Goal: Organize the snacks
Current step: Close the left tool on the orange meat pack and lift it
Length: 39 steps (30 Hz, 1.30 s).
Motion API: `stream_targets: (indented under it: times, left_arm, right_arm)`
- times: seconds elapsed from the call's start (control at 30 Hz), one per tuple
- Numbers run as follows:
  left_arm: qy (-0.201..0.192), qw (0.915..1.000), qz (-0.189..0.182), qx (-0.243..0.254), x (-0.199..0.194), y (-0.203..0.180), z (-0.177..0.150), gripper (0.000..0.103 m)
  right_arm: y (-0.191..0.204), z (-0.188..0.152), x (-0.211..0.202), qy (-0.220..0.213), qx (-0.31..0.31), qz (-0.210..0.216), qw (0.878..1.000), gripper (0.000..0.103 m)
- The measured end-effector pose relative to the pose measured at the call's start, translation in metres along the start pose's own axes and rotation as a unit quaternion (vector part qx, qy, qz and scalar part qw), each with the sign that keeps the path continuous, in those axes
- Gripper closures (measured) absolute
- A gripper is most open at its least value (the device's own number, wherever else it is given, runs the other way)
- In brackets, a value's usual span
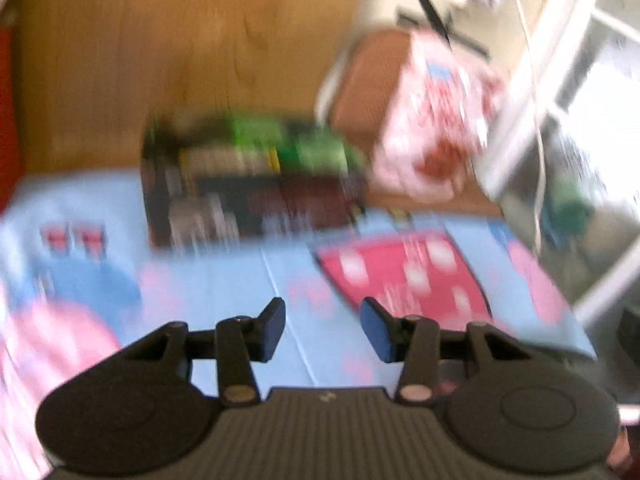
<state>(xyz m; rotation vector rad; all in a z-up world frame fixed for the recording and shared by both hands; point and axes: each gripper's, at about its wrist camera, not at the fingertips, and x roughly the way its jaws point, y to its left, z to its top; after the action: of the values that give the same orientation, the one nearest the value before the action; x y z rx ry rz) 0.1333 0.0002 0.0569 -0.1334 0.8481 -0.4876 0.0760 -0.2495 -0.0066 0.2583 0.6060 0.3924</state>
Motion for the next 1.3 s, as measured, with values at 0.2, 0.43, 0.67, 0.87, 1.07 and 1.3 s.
stream_targets:
  times: [0.2, 0.43, 0.67, 0.87, 1.07, 1.3]
  left_arm:
    - [0.041, 0.9991, -0.007, -0.010, 0.006, -0.016, -0.055, 0.060]
    - [0.061, 0.9961, -0.044, -0.045, -0.009, -0.019, -0.069, 0.060]
    - [0.076, 0.9910, -0.077, -0.079, -0.001, -0.017, -0.066, 0.057]
    - [0.066, 0.9934, -0.052, -0.079, 0.004, -0.020, -0.064, 0.082]
    - [0.054, 0.9953, -0.045, -0.067, -0.005, -0.022, -0.060, 0.097]
    - [0.025, 0.9947, -0.075, -0.067, -0.018, -0.020, -0.041, 0.097]
  right_arm:
    - [0.022, -0.031, -0.015, 0.008, -0.017, 0.017, 1.000, 0.062]
    - [0.027, -0.058, -0.039, 0.010, -0.006, 0.056, 0.998, 0.066]
    - [0.041, -0.065, -0.043, 0.014, -0.068, 0.023, 0.997, 0.065]
    - [0.068, -0.061, -0.017, 0.016, -0.176, -0.016, 0.984, 0.066]
    - [0.067, -0.062, -0.015, -0.010, -0.173, -0.005, 0.985, 0.077]
    - [0.086, -0.043, -0.017, -0.063, -0.215, -0.012, 0.974, 0.101]
